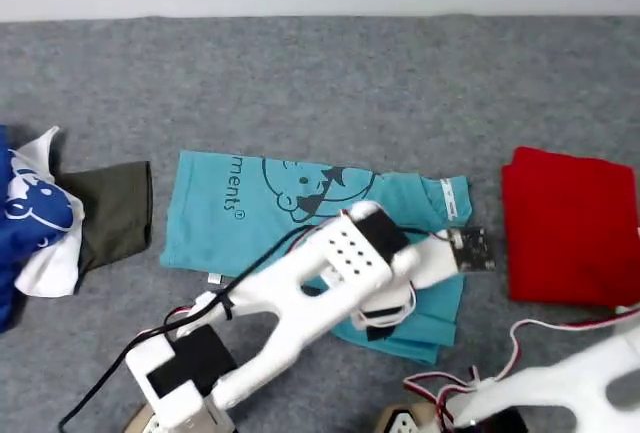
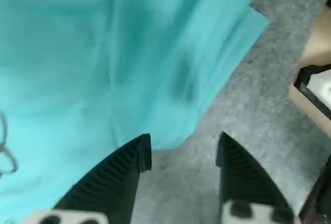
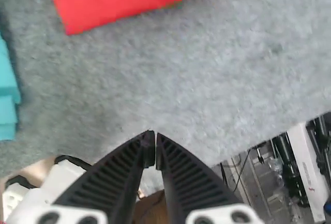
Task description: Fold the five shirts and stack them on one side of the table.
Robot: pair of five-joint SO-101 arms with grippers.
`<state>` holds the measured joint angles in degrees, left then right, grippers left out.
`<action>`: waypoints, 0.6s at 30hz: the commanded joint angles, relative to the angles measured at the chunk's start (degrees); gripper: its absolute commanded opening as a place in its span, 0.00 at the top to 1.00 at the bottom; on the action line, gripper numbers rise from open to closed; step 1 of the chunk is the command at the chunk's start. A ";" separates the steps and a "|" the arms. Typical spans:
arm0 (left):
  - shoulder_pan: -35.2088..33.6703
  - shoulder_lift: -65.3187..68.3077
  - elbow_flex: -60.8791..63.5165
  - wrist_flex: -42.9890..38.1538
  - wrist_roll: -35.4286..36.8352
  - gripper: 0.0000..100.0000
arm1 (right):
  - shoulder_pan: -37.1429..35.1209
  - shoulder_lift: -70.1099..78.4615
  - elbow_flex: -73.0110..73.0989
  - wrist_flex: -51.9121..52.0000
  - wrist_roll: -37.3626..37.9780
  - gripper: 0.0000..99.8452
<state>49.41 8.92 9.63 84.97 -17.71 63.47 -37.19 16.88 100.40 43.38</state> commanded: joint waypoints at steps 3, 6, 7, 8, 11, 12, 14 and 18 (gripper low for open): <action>0.53 -2.37 3.47 -5.98 0.18 0.77 | 7.25 -1.89 -2.99 2.15 3.34 0.99; 0.62 0.09 3.74 -6.59 -0.70 0.77 | 9.89 -1.89 -2.99 2.15 4.75 0.99; 0.62 1.85 3.56 -6.59 -0.79 0.77 | 10.51 -1.89 -2.99 2.15 4.92 0.99; 0.62 3.69 3.03 -6.59 -0.88 0.77 | 10.95 -1.89 -2.99 2.15 4.92 0.99; 0.62 8.88 0.22 -6.51 -0.70 0.77 | 11.65 -1.89 -3.08 2.15 4.92 0.99; 0.62 10.46 -0.92 -6.24 -0.70 0.77 | 11.65 -1.89 -3.08 2.15 4.92 0.99; 0.62 13.19 -2.95 -6.07 -0.62 0.77 | 11.65 -1.98 -3.08 2.15 4.84 0.99; 2.02 17.32 -6.20 -5.01 0.00 0.77 | 11.74 -1.98 -3.69 2.24 4.75 0.99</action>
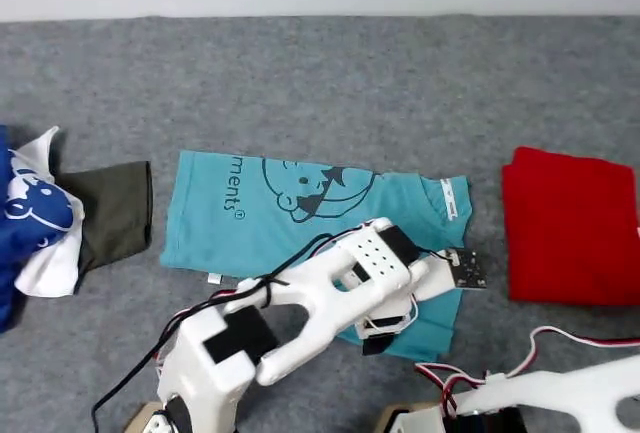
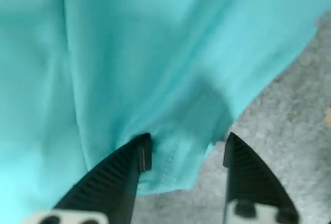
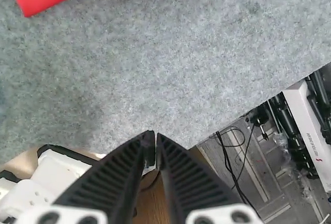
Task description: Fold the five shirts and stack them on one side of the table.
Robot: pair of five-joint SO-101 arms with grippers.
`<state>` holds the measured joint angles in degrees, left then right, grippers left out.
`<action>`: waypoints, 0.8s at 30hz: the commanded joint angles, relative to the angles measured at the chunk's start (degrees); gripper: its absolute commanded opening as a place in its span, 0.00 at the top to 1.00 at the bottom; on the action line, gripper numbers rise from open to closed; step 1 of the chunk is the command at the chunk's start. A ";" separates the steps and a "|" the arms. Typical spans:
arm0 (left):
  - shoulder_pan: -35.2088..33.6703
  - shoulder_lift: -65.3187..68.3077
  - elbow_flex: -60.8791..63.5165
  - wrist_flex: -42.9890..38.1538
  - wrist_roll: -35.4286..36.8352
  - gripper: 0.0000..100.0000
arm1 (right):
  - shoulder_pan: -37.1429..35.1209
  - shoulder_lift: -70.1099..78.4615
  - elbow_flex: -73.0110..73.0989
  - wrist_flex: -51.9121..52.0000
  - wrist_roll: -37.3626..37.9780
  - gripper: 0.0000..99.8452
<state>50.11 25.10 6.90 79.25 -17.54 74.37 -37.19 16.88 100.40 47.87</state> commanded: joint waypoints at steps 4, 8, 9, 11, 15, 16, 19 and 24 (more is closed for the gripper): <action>2.11 4.13 -6.11 0.79 2.90 0.84 | 1.80 -1.98 -6.59 2.24 0.35 0.99; 4.04 4.84 -6.64 0.79 2.81 0.96 | 1.89 -1.98 -7.74 2.24 0.44 0.99; 5.10 4.75 -6.73 0.79 2.81 0.98 | 1.80 -1.98 -7.82 2.24 0.44 0.99; 6.68 3.60 -6.73 1.32 2.73 0.99 | 1.80 -1.98 -7.91 2.24 0.44 0.99; 7.21 -1.14 -6.64 1.67 2.73 0.99 | 1.80 -1.98 -7.91 2.24 0.44 0.99; 6.95 -2.46 -6.55 2.11 2.73 0.99 | 1.80 -1.98 -8.00 2.24 0.44 0.99; 5.27 -4.92 -6.73 3.25 1.58 0.99 | 1.80 -1.98 -8.00 2.24 0.44 0.99; -1.05 -5.63 -7.16 2.02 0.00 0.99 | 1.63 -1.98 -8.00 2.24 0.44 0.99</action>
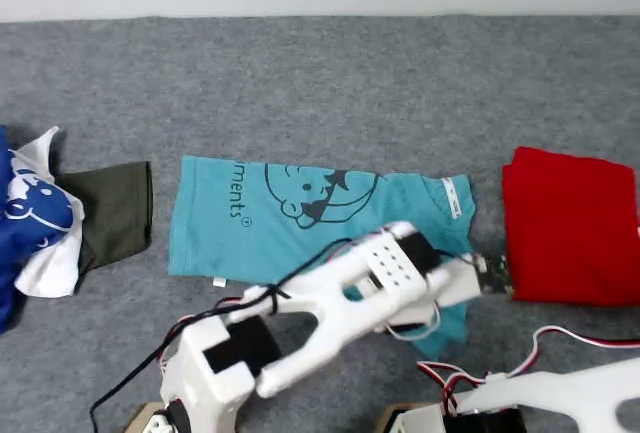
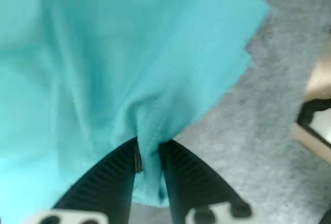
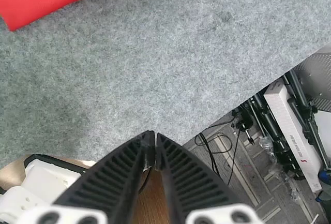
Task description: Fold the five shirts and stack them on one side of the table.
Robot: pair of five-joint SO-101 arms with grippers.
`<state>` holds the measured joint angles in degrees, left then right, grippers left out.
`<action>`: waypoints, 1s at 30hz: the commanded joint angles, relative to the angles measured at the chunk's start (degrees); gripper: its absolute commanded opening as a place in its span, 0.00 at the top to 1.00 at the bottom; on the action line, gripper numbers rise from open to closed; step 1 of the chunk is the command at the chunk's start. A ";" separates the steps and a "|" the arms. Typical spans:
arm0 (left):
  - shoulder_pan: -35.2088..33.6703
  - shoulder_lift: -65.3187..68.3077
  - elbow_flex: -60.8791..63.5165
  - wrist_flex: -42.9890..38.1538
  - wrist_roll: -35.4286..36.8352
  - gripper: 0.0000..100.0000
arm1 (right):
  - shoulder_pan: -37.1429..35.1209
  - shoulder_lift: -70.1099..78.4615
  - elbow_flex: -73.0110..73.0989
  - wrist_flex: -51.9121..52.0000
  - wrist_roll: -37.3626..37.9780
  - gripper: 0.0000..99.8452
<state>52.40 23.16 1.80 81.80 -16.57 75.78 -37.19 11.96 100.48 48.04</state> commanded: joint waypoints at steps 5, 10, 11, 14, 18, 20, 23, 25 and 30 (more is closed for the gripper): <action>-7.56 -3.69 -2.24 -4.13 -0.97 0.99 | 0.13 -1.98 -2.81 2.15 0.26 0.99; -8.79 -3.69 -2.24 -7.38 -0.88 0.99 | 0.13 -1.98 -2.73 2.15 0.26 0.99; -9.14 -3.69 -2.24 -8.00 -0.70 0.99 | 0.13 -1.89 -2.73 2.15 0.26 0.99; -10.55 -3.69 -2.24 -10.02 -0.62 0.99 | 0.13 -1.89 -2.73 2.15 0.26 0.99; -12.84 -3.60 -2.24 -12.13 -0.53 0.99 | 0.13 -1.89 -2.73 2.15 0.26 0.99; -13.54 -3.60 -2.24 -13.01 -0.70 0.99 | 0.04 -1.89 -2.73 2.15 0.26 0.99; -14.59 -3.60 -2.24 -14.33 -0.62 0.95 | 0.04 -1.89 -2.73 2.15 0.26 0.99; -15.38 -3.60 -2.24 -15.47 -0.53 0.92 | 0.04 -1.89 -2.73 2.15 0.26 0.99; -16.53 -3.60 -2.15 -17.05 -0.53 0.83 | 0.04 -1.89 -2.73 2.15 0.26 0.99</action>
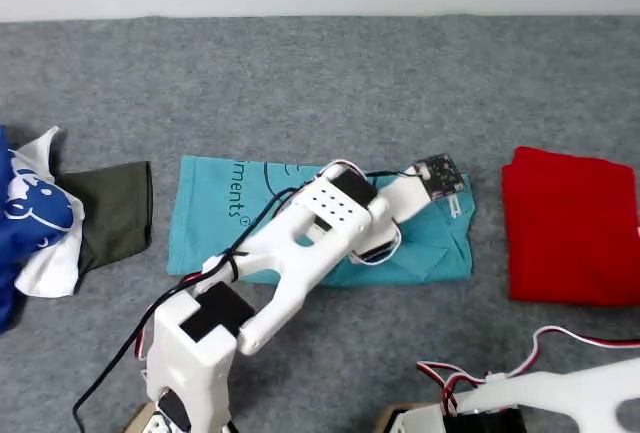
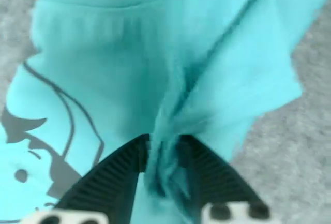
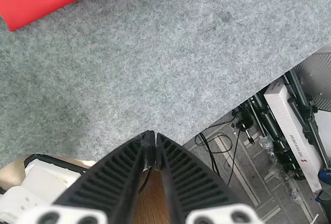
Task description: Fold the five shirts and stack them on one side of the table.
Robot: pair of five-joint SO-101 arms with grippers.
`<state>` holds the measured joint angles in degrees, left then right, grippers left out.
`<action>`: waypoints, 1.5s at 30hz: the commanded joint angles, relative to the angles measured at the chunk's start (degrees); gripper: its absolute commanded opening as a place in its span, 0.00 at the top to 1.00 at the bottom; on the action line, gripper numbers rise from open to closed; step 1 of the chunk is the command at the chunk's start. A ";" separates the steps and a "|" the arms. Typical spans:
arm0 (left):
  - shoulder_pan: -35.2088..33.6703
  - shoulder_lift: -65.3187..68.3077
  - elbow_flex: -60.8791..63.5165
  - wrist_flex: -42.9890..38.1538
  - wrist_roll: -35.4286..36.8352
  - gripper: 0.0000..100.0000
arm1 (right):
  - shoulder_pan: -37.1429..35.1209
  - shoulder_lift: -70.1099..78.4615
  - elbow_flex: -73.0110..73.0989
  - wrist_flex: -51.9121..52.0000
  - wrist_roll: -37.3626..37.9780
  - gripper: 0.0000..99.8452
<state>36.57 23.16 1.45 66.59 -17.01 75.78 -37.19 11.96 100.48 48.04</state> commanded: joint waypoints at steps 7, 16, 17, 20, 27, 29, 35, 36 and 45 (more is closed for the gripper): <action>-4.40 3.08 -4.79 -3.52 -0.09 0.83 | 0.04 -1.89 -2.73 2.15 0.26 0.99; -7.47 5.36 -14.99 2.11 -0.09 0.83 | 0.04 -1.89 -2.73 2.15 0.35 0.99; -7.38 5.36 -15.78 2.90 -0.09 0.83 | 0.04 -1.89 -2.73 2.15 0.35 0.99; -7.12 5.36 -16.66 3.78 -0.09 0.83 | 0.04 -1.89 -2.73 2.15 0.35 0.99; -7.30 4.22 -17.63 8.26 -0.09 0.83 | 0.04 -1.89 -2.73 2.15 0.35 0.99; -7.12 2.46 -19.65 13.54 -0.09 0.83 | 0.04 -1.89 -2.73 2.15 0.35 0.99; -7.65 -3.08 -21.58 24.70 2.37 0.87 | 0.04 -1.89 -2.73 2.15 0.35 0.99; -8.70 -3.69 -21.58 25.76 2.64 0.88 | 0.04 -1.89 -2.73 2.15 0.35 0.99; -34.02 -5.19 -21.58 32.00 11.25 0.87 | 0.04 -1.89 -2.64 2.15 0.35 0.99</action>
<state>11.87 21.58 -17.89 96.92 -7.34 75.87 -37.19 11.96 100.48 48.04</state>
